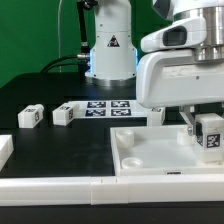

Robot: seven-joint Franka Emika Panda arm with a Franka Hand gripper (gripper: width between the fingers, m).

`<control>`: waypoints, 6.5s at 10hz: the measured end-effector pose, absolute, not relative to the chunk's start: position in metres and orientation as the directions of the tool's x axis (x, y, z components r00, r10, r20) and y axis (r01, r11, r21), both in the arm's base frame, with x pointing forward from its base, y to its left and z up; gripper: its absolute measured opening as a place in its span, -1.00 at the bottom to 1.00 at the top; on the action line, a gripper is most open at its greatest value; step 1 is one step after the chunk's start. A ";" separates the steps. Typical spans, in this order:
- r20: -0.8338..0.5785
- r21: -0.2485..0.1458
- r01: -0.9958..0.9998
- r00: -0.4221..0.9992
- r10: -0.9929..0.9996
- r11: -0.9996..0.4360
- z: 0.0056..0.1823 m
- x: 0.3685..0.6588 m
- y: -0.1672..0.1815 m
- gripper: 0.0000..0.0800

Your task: Assemble one leg

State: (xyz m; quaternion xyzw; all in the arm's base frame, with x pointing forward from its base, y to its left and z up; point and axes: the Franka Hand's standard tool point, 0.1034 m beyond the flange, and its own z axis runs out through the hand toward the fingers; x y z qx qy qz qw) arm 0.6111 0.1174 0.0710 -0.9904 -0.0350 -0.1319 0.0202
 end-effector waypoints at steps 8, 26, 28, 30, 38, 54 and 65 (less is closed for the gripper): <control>0.134 -0.252 -0.791 0.543 -0.829 -0.558 0.069 0.607 0.119 -0.26; 0.293 0.031 0.123 0.948 0.126 -0.992 0.070 0.609 0.113 0.62; 0.293 0.031 0.123 0.948 0.127 -0.992 0.069 0.608 0.113 0.31; 0.292 0.031 0.123 0.948 0.127 -0.992 0.069 0.608 0.113 -0.26; 0.228 -0.206 -0.632 0.712 -0.665 -0.747 0.066 0.605 0.119 -0.26; 0.300 -0.105 -0.407 0.857 -0.419 -0.907 0.071 0.606 0.118 0.62; 0.310 0.046 -0.035 0.950 -0.019 -0.998 0.070 0.609 0.106 -0.27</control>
Offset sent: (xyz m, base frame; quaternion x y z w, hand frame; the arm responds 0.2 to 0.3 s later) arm -0.0056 -0.0024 -0.0061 -0.0455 0.0252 0.3342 0.9411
